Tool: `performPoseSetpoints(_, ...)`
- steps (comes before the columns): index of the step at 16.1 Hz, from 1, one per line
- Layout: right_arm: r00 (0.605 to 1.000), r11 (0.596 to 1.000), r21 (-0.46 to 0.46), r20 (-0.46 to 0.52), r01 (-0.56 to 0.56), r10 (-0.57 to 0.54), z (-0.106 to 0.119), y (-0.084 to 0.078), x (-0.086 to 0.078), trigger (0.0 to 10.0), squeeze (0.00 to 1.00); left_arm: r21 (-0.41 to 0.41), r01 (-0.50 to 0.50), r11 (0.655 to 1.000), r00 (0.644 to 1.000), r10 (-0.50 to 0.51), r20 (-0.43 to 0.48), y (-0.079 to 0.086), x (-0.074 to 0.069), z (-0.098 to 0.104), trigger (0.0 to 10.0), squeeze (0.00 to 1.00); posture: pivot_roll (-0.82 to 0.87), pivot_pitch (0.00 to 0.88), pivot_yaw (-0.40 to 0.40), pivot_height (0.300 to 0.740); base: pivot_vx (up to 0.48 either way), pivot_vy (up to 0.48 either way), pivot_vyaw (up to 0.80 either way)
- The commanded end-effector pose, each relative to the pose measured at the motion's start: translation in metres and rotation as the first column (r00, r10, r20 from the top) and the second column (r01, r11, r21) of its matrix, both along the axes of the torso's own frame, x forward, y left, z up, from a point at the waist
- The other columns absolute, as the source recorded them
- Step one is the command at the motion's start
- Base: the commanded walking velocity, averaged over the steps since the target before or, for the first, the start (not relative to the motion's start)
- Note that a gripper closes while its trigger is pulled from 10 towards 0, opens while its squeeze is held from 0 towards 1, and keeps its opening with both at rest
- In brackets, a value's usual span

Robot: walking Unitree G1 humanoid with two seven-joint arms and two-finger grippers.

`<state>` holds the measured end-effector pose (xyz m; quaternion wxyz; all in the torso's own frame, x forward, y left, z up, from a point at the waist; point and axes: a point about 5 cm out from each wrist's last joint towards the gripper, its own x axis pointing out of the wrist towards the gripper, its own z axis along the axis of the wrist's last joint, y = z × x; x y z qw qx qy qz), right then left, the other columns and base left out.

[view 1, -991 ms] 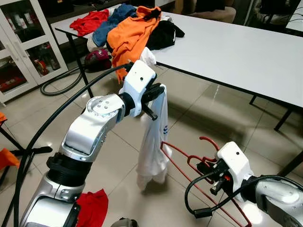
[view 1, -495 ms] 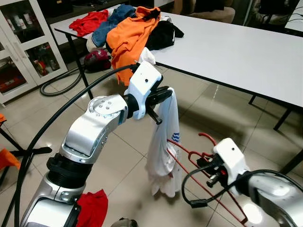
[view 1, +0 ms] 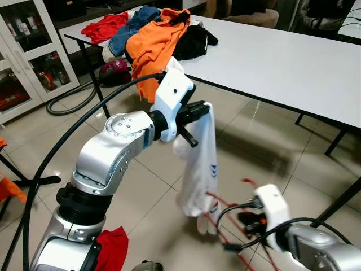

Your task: Hang hanger

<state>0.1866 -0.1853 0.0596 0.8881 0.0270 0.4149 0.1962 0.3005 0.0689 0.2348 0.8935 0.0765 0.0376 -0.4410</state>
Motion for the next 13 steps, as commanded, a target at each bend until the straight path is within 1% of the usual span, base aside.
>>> performPoseSetpoints(1, 0.997, 0.997, 0.006, -0.034, 0.076, -0.075, -0.008, -0.007, -0.002, 10.0, 0.0, -0.037, 0.009, 0.999, 0.998, -0.007, 0.061, 0.0, -0.003, 0.018, 10.0, 0.0, -0.22, 0.0, 0.07, 0.74, 0.0, 0.0, 0.0)
performPoseSetpoints(2, 0.992, 0.992, 0.034, -0.034, 0.122, -0.121, -0.009, -0.008, -0.001, 10.0, 0.0, -0.036, 0.011, 0.999, 0.998, -0.009, 0.057, 0.0, -0.003, 0.017, 10.0, 0.0, -0.22, 0.0, 0.073, 0.74, 0.0, 0.0, 0.0)
performPoseSetpoints(3, 0.979, 0.975, 0.09, -0.036, 0.203, -0.2, -0.011, -0.01, 0.003, 10.0, 0.0, -0.028, 0.008, 1.0, 0.999, -0.006, 0.052, -0.001, -0.003, 0.015, 10.0, 0.0, -0.22, 0.0, 0.073, 0.74, 0.0, 0.0, 0.0)
performPoseSetpoints(4, 0.956, 0.941, 0.169, -0.046, 0.293, -0.29, -0.012, -0.011, 0.007, 10.0, 0.0, -0.007, -0.004, 1.0, 0.999, 0.005, 0.052, 0.0, -0.002, 0.011, 10.0, 0.0, -0.22, 0.0, 0.076, 0.74, 0.0, 0.0, 0.0)
performPoseSetpoints(5, 0.935, 0.913, 0.202, -0.048, 0.354, -0.351, -0.012, -0.014, 0.009, 10.0, 0.0, 0.003, -0.014, 1.0, 0.999, 0.014, 0.053, 0.001, -0.001, 0.008, 10.0, 0.0, -0.22, 0.0, 0.077, 0.74, 0.0, 0.0, 0.0)
performPoseSetpoints(6, 0.845, 0.79, 0.321, -0.074, 0.522, -0.529, -0.009, -0.022, 0.013, 10.0, 0.0, 0.042, -0.063, 0.997, 0.996, 0.06, 0.07, 0.006, 0.005, 0.0, 10.0, 0.0, -0.22, 0.0, 0.077, 0.74, 0.0, 0.0, 0.0)
performPoseSetpoints(7, 0.78, 0.683, 0.423, -0.102, 0.595, -0.617, -0.001, -0.025, 0.017, 10.0, 0.0, 0.065, -0.098, 0.993, 0.992, 0.092, 0.087, 0.01, 0.01, -0.007, 10.0, 0.0, -0.23, 0.0, 0.079, 0.74, 0.0, 0.0, 0.0)
performPoseSetpoints(8, 0.732, 0.599, 0.493, -0.122, 0.631, -0.67, 0.007, -0.025, 0.021, 10.0, 0.0, 0.095, -0.129, 0.987, 0.987, 0.118, 0.11, 0.015, 0.014, -0.013, 10.0, 0.0, -0.23, 0.0, 0.083, 0.74, 0.0, 0.0, 0.0)
performPoseSetpoints(9, 0.691, 0.536, 0.532, -0.137, 0.655, -0.71, 0.014, -0.026, 0.024, 10.0, 0.0, 0.125, -0.149, 0.981, 0.982, 0.132, 0.133, 0.017, 0.017, -0.018, 10.0, 0.0, -0.23, 0.0, 0.082, 0.74, 0.0, 0.0, 0.0)
performPoseSetpoints(10, 0.603, 0.391, 0.6, -0.197, 0.698, -0.773, 0.02, -0.028, 0.028, 10.0, 0.0, 0.118, -0.182, 0.976, 0.977, 0.166, 0.133, 0.02, 0.021, -0.021, 10.0, 0.0, -0.24, 0.0, 0.085, 0.74, 0.0, 0.0, 0.0)
performPoseSetpoints(11, 0.486, 0.222, 0.632, -0.281, 0.743, -0.827, 0.025, -0.031, 0.032, 10.0, 0.0, 0.111, -0.207, 0.972, 0.972, 0.191, 0.138, 0.021, 0.026, -0.024, 10.0, 0.0, -0.24, 0.0, 0.084, 0.74, 0.0, 0.0, 0.0)
performPoseSetpoints(12, 0.412, 0.122, 0.636, -0.331, 0.762, -0.849, 0.031, -0.033, 0.036, 10.0, 0.0, 0.108, -0.224, 0.969, 0.967, 0.207, 0.149, 0.022, 0.029, -0.026, 10.0, 0.0, -0.23, 0.0, 0.086, 0.74, 0.0, 0.0, 0.0)
performPoseSetpoints(13, 0.399, 0.085, 0.663, -0.338, 0.744, -0.852, 0.043, -0.033, 0.043, 10.0, 0.0, 0.115, -0.224, 0.968, 0.968, 0.208, 0.142, 0.021, 0.032, -0.033, 10.0, 0.0, -0.23, 0.0, 0.087, 0.74, 0.0, 0.0, 0.0)
